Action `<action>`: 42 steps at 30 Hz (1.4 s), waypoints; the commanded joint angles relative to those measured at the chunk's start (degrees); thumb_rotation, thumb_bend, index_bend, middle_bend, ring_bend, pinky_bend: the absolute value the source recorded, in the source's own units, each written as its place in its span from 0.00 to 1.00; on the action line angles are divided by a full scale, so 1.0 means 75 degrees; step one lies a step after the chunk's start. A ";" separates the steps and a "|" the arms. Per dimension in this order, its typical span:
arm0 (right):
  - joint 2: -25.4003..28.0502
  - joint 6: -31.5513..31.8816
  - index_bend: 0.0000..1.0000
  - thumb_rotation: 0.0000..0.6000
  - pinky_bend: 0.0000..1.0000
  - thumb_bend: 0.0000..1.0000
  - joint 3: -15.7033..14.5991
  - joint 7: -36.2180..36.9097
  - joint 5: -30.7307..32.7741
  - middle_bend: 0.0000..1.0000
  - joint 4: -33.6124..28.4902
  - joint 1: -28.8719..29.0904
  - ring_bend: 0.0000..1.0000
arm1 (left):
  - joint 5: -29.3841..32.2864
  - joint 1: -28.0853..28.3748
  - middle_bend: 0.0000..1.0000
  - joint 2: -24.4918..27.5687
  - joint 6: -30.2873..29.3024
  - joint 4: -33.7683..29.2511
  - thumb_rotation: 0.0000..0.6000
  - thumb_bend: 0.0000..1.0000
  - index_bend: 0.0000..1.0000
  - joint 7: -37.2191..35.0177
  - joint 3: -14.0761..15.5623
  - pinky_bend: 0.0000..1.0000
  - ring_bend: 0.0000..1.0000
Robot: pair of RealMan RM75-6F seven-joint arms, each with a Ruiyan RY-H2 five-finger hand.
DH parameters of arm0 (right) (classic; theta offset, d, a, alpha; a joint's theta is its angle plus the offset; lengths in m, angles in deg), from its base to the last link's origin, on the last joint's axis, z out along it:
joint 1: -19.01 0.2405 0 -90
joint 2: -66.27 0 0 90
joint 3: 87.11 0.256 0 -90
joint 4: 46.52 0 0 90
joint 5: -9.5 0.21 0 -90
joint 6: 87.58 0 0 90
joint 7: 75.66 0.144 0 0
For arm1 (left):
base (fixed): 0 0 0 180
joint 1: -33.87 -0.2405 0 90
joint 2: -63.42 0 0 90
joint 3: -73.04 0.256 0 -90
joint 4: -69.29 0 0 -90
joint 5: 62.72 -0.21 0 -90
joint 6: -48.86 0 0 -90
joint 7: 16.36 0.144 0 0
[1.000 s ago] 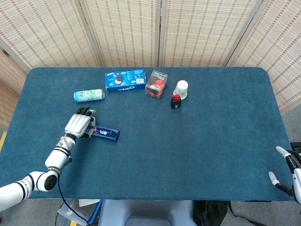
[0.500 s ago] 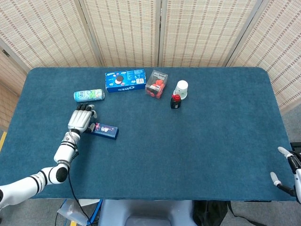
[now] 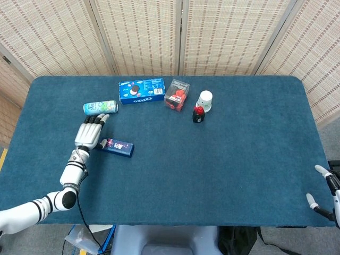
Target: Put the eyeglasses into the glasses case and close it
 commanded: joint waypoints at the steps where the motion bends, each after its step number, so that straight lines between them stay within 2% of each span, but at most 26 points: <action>1: 0.0018 -0.0031 0.16 1.00 0.07 0.30 0.0000 -0.0007 -0.0015 0.24 -0.0001 0.0023 0.16 | -0.0196 -0.0418 0.00 0.0594 -0.0571 -0.0965 1.00 0.36 0.06 -0.0110 0.0101 0.00 0.00; 8: 0.0080 -0.0088 0.16 1.00 0.07 0.30 0.0003 0.0021 -0.0008 0.24 -0.0006 0.0056 0.16 | -0.0731 -0.1128 0.00 0.1279 -0.1479 -0.2039 1.00 0.36 0.08 -0.0272 0.0455 0.00 0.00; 12: 0.0062 -0.0165 0.16 1.00 0.07 0.30 -0.0003 0.0031 0.0019 0.24 0.0033 0.0085 0.16 | -0.1204 -0.1367 0.00 0.1535 -0.1480 -0.2258 1.00 0.36 0.09 -0.0511 0.0720 0.00 0.00; 15: 0.0030 -0.0196 0.16 1.00 0.07 0.30 -0.0004 0.0033 0.0004 0.24 0.0053 0.0112 0.16 | -0.1364 -0.1300 0.00 0.1484 -0.1325 -0.2131 1.00 0.36 0.09 -0.0332 0.0836 0.00 0.00; 20: 0.0004 -0.0170 0.16 1.00 0.07 0.30 -0.0012 0.0037 -0.0019 0.24 0.0069 0.0107 0.16 | -0.1208 -0.0954 0.00 0.1116 -0.0878 -0.1816 1.00 0.36 0.08 -0.0002 0.0765 0.00 0.00; 27: -0.0012 -0.0107 0.16 1.00 0.07 0.30 -0.0027 0.0077 0.0008 0.24 0.0106 0.0051 0.16 | -0.0506 -0.0292 0.00 0.0262 -0.0162 -0.0829 1.00 0.36 0.04 0.0763 0.0658 0.00 0.00; 32: -0.0030 -0.0069 0.16 1.00 0.07 0.30 -0.0041 0.0119 0.0042 0.24 0.0145 0.0000 0.16 | 0.0096 0.0068 0.00 -0.0212 0.0198 -0.0216 1.00 0.36 0.04 0.1264 0.0659 0.00 0.00; 37: -0.0049 -0.0054 0.16 1.00 0.07 0.30 -0.0046 0.0169 0.0078 0.24 0.0198 -0.0036 0.16 | 0.0376 0.0252 0.00 -0.0539 0.0226 0.0154 1.00 0.36 0.12 0.1536 0.0665 0.00 0.00; 42: -0.0074 -0.0060 0.16 1.00 0.07 0.30 -0.0041 0.0217 0.0095 0.24 0.0255 -0.0044 0.16 | 0.0458 0.0299 0.00 -0.0794 0.0099 0.0438 1.00 0.36 0.36 0.1461 0.0561 0.00 0.00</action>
